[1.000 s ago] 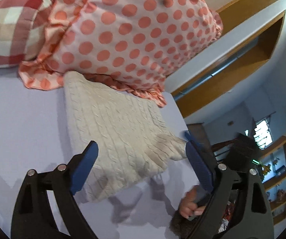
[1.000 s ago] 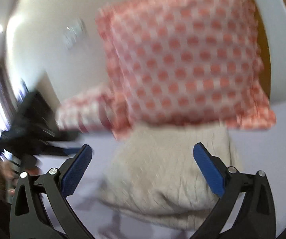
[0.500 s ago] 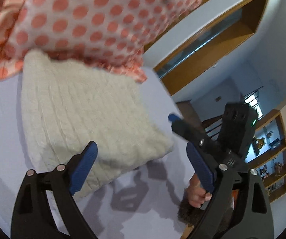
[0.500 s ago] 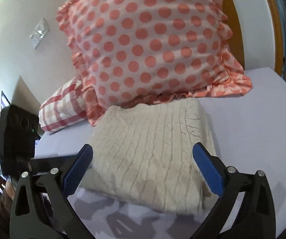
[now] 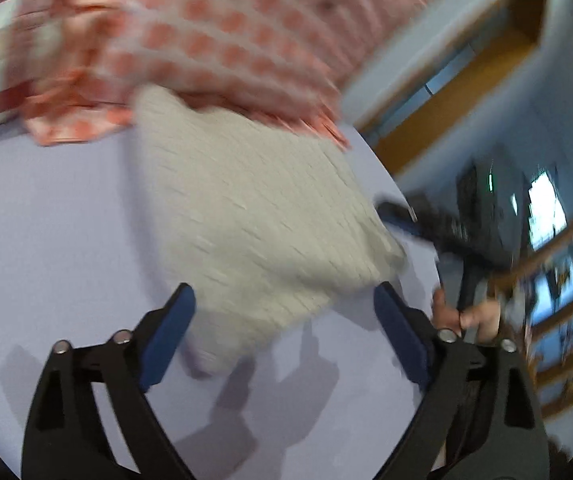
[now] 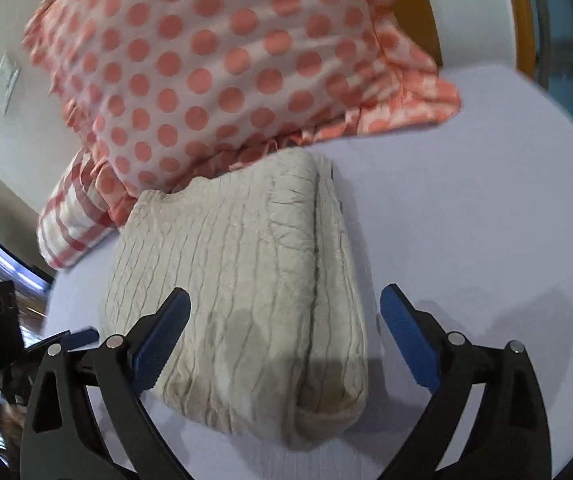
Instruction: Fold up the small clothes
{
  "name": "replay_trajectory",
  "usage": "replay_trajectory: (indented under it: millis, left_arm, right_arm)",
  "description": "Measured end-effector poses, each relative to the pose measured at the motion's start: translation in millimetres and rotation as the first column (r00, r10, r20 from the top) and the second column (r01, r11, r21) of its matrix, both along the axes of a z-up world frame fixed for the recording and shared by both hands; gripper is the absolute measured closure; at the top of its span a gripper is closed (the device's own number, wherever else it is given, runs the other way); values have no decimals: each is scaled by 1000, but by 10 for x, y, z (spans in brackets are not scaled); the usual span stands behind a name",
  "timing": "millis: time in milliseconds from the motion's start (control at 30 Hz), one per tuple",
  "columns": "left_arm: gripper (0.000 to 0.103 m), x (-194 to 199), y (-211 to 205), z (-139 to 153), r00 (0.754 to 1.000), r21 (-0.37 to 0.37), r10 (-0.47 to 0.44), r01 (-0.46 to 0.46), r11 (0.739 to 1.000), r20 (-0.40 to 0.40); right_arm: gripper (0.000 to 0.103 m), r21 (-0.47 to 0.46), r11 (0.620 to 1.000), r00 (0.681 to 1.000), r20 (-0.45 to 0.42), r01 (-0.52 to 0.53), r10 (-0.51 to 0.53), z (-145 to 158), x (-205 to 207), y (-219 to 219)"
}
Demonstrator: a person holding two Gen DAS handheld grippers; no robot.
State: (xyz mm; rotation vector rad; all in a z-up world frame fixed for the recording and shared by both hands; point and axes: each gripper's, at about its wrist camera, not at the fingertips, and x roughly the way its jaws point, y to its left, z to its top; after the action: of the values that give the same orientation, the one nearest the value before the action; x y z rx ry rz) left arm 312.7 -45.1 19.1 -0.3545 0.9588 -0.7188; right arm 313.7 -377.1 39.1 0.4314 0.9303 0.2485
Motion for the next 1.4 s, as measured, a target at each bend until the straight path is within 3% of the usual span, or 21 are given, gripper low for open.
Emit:
replay_trajectory:
  millis: [100, 200, 267, 333, 433, 567, 633, 733, 833, 900, 933, 1000, 1067, 1133, 1167, 1200, 1300, 1400]
  left_arm:
    - [12, 63, 176, -82, 996, -58, 30, -35, 998, -83]
    - [13, -148, 81, 12, 999, -82, -51, 52, 995, 7]
    - [13, -373, -145, 176, 984, -4, -109, 111, 994, 140]
    - [12, -469, -396, 275, 963, 77, -158, 144, 987, 217]
    - [12, -470, -818, 300, 940, 143, -231, 201, 969, 250]
    - [12, -407, -1129, 140, 918, 252, -275, 205, 946, 285]
    - [12, -254, -1279, -112, 937, 322, -302, 235, 917, 177]
    - [12, -305, -1275, -202, 932, 374, -332, 259, 890, 144]
    - [16, -328, -1072, -198, 948, 324, -305, 263, 909, 85]
    - [20, -284, -812, -102, 962, 199, -269, 255, 946, 44]
    - [20, -235, -618, -20, 974, 124, -222, 216, 968, 38]
    - [14, -93, -315, 84, 993, 53, -115, 114, 992, 36]
    - [13, 108, -26, 66, 1000, 56, 9, -8, 998, -4]
    - [13, 279, 63, -57, 997, 58, 47, -43, 997, -69]
    - [13, 321, 65, -110, 985, 118, 57, -38, 992, -164]
    - [13, 374, 49, -186, 981, 107, 52, -32, 994, -188]
    - [13, 449, -21, -361, 969, 71, 34, -17, 997, -246]
    - [13, 550, -81, -405, 968, 50, 43, -32, 998, -245]
  right_arm:
    - [5, 1, 1000, 1000, -8, 12, -12, -53, -26, -3]
    - [5, -58, 998, 999, 53, 1, 2, 17, -137, 81]
    - [5, -81, 997, 996, 94, 4, 4, 81, -185, 123]
    - [5, -79, 997, 994, 107, 8, 0, 113, -165, 113]
    - [5, -77, 997, 994, 110, 23, -14, 139, -152, 98]
    - [5, -55, 997, 992, 115, 52, -45, 151, -192, -1]
    - [5, -51, 997, 992, 117, 55, -49, 156, -212, -25]
    - [5, -96, 995, 993, 113, 39, -28, 158, -219, 31]
    - [5, -173, 985, 997, 77, 9, 4, 91, -135, 139]
    - [5, -155, 988, 999, 34, -18, 24, 3, -54, 170]
    - [5, -128, 991, 999, 8, -32, 34, -49, 0, 163]
    - [5, -83, 996, 999, -24, -35, 33, -123, 64, 128]
    - [5, -43, 999, 998, -48, -34, 32, -185, 121, 92]
    - [5, 4, 999, 996, -72, -44, 45, -248, 170, 82]
    - [5, 35, 998, 996, -75, -53, 55, -280, 186, 79]
    - [6, 42, 997, 996, -64, -62, 65, -272, 182, 90]
    - [12, 110, 987, 990, -58, -118, 125, -288, 181, 142]
    - [15, 120, 982, 987, -35, -149, 154, -284, 165, 151]
